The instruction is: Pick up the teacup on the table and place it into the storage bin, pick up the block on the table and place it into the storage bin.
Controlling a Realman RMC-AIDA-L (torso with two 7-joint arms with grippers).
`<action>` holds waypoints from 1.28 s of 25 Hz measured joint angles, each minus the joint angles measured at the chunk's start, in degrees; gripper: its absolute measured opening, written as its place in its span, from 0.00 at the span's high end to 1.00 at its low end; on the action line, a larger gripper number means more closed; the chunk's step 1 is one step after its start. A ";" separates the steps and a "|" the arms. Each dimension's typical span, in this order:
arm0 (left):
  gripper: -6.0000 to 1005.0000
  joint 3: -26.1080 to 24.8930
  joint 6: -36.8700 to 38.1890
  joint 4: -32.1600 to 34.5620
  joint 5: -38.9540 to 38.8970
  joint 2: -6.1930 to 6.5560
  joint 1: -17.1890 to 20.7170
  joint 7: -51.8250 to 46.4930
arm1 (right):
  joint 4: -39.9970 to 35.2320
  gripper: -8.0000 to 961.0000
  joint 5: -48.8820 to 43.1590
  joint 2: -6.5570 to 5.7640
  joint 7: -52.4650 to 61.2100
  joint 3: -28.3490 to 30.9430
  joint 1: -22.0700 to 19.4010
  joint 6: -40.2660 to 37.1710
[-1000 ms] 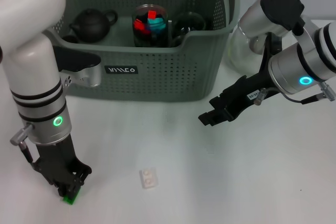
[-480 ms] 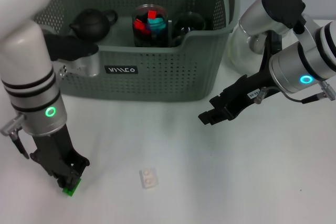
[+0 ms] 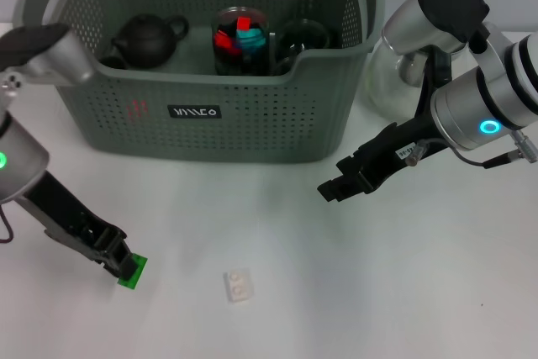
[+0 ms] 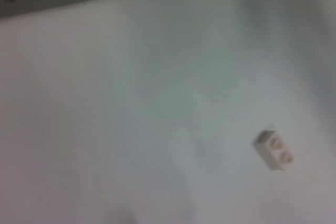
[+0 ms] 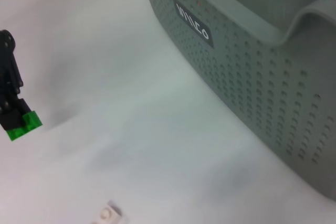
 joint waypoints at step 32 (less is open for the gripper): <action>0.90 -14.03 -0.82 8.06 -52.08 15.88 -1.01 12.61 | -0.14 0.42 -0.19 -0.31 2.71 1.56 -0.23 -3.73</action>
